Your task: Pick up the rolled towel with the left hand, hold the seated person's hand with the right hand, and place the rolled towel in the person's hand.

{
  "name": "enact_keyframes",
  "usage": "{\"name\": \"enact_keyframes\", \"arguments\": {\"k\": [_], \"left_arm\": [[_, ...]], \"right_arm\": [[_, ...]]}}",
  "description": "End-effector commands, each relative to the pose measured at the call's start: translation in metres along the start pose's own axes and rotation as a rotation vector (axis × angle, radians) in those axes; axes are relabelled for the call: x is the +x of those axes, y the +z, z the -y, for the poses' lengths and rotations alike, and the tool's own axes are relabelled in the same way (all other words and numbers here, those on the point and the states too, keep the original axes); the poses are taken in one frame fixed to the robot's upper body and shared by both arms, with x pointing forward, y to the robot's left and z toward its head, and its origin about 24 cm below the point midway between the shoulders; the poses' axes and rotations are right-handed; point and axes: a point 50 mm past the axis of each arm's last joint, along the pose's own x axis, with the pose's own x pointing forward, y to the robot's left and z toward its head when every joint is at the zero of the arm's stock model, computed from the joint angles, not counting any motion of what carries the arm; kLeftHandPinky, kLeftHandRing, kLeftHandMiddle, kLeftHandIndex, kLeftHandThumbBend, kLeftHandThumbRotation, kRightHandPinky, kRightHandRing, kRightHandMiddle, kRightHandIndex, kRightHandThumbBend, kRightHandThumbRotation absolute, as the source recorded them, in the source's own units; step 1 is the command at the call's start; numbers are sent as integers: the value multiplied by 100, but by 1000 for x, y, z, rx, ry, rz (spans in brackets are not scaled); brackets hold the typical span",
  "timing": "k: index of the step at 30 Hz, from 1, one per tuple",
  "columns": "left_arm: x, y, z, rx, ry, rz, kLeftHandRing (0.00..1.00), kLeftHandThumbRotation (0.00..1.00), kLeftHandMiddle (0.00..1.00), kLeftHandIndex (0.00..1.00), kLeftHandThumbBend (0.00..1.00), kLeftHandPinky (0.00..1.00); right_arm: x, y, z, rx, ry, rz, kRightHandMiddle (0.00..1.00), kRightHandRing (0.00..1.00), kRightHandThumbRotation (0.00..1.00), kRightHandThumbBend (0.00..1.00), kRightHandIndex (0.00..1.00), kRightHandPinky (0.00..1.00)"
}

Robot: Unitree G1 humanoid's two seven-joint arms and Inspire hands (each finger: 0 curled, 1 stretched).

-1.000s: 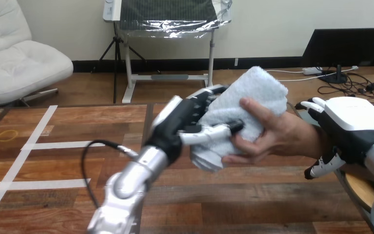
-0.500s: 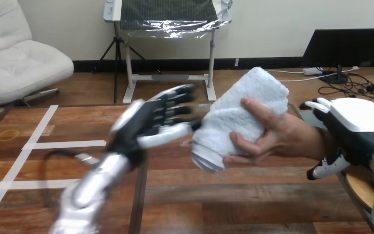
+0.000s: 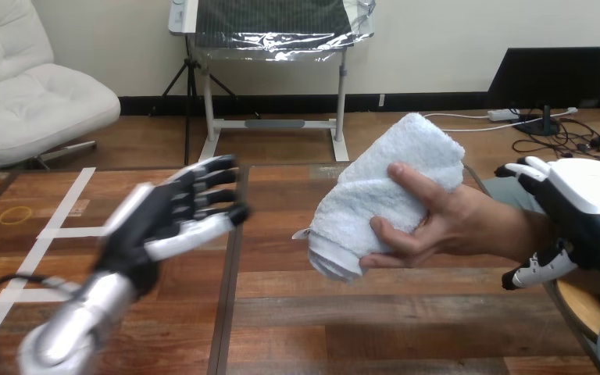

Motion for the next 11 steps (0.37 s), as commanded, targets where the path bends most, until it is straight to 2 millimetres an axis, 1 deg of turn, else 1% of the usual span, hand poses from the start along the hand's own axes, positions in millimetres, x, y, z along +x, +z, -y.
{"name": "enact_keyframes", "arguments": {"k": [1, 5, 8, 11], "left_arm": [[-4, 14, -24, 27, 79, 77, 80, 26, 83, 83, 64, 75], [-15, 11, -36, 50, 109, 91, 81, 22, 84, 83, 63, 77], [-21, 8, -40, 70, 133, 97, 80, 19, 83, 84, 61, 77], [-27, 6, -43, 80, 151, 102, 80, 14, 82, 84, 57, 76]], "right_arm": [[-7, 2, 26, -7, -95, 11, 99, 99, 3, 86, 92, 87], [-12, 1, 28, 19, -121, 20, 98, 99, 2, 87, 91, 87], [-16, 2, 30, 31, -143, 24, 98, 98, 1, 87, 90, 86], [-21, 3, 32, 41, -166, 25, 97, 97, 0, 86, 89, 84]]}}
